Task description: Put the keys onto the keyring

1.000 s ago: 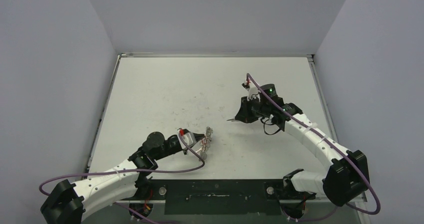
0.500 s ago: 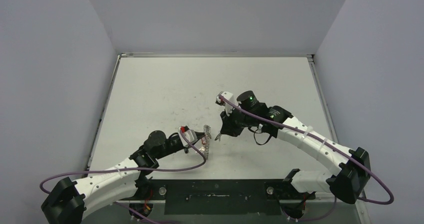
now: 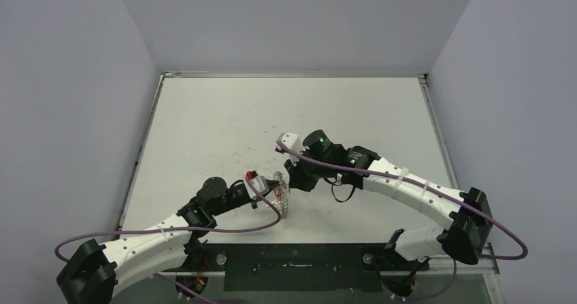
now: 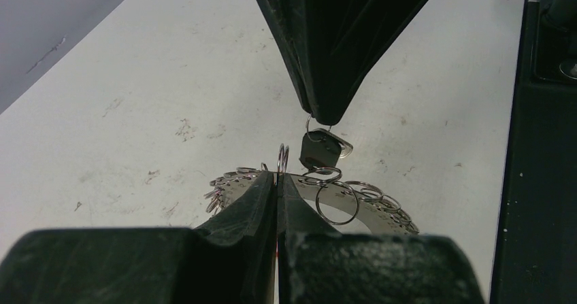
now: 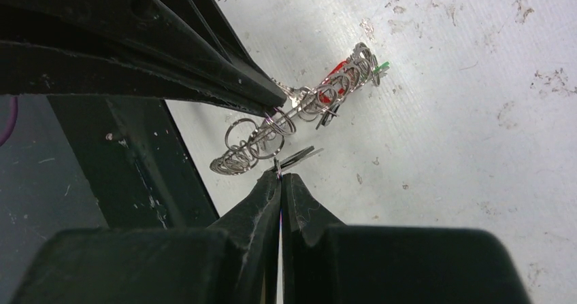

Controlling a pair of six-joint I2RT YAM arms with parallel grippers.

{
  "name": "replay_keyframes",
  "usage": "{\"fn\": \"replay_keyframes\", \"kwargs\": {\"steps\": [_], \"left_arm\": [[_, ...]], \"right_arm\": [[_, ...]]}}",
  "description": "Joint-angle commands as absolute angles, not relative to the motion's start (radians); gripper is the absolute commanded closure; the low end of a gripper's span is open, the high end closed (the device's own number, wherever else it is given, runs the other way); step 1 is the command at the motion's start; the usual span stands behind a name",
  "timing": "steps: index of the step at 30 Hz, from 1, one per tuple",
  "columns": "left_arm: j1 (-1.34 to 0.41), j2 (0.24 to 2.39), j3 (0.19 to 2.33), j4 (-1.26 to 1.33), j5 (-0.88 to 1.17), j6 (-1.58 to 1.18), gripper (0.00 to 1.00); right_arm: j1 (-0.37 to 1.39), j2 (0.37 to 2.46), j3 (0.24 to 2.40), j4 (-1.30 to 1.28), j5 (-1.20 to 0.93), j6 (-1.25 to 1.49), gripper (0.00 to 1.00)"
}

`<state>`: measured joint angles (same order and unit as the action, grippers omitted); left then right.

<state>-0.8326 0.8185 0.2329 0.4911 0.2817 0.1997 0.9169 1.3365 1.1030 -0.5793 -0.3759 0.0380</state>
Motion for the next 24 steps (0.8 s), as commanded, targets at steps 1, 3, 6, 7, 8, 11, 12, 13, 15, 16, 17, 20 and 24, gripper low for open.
{"fn": "replay_keyframes", "kwargs": {"steps": [1, 3, 6, 7, 8, 11, 12, 13, 15, 16, 17, 20, 24], "left_arm": [[-0.840, 0.820, 0.288, 0.576, 0.302, 0.186, 1.00], [-0.840, 0.822, 0.290, 0.575, 0.302, 0.186, 1.00], [-0.841, 0.821, 0.290, 0.575, 0.304, 0.186, 1.00], [-0.842, 0.821, 0.290, 0.575, 0.304, 0.185, 1.00], [-0.843, 0.821, 0.290, 0.575, 0.303, 0.186, 1.00], [-0.844, 0.821, 0.290, 0.576, 0.302, 0.184, 1.00], [-0.844, 0.821, 0.290, 0.575, 0.302, 0.184, 1.00], [-0.844, 0.822, 0.290, 0.576, 0.302, 0.183, 1.00], [-0.846, 0.821, 0.290, 0.576, 0.301, 0.184, 1.00], [-0.845, 0.822, 0.290, 0.576, 0.301, 0.183, 1.00], [-0.845, 0.821, 0.290, 0.575, 0.301, 0.183, 1.00], [-0.847, 0.822, 0.289, 0.576, 0.300, 0.184, 1.00], [-0.848, 0.824, 0.286, 0.579, 0.298, 0.184, 1.00]], "right_arm": [[0.948, 1.356, 1.168, -0.530, -0.321, 0.045, 1.00], [0.957, 1.366, 1.179, -0.529, -0.308, 0.043, 1.00], [0.964, 1.376, 1.196, -0.528, -0.302, 0.040, 1.00], [0.966, 1.379, 1.200, -0.527, -0.303, 0.038, 1.00], [0.969, 1.382, 1.204, -0.528, -0.302, 0.037, 1.00], [0.975, 1.395, 1.214, -0.532, -0.298, 0.032, 1.00], [0.977, 1.398, 1.215, -0.533, -0.297, 0.031, 1.00], [0.978, 1.401, 1.217, -0.534, -0.294, 0.031, 1.00], [0.982, 1.408, 1.223, -0.538, -0.282, 0.030, 1.00], [0.983, 1.412, 1.225, -0.539, -0.279, 0.031, 1.00], [0.984, 1.414, 1.227, -0.541, -0.275, 0.031, 1.00], [0.988, 1.417, 1.233, -0.544, -0.258, 0.033, 1.00], [0.992, 1.428, 1.246, -0.555, -0.239, 0.034, 1.00]]}}
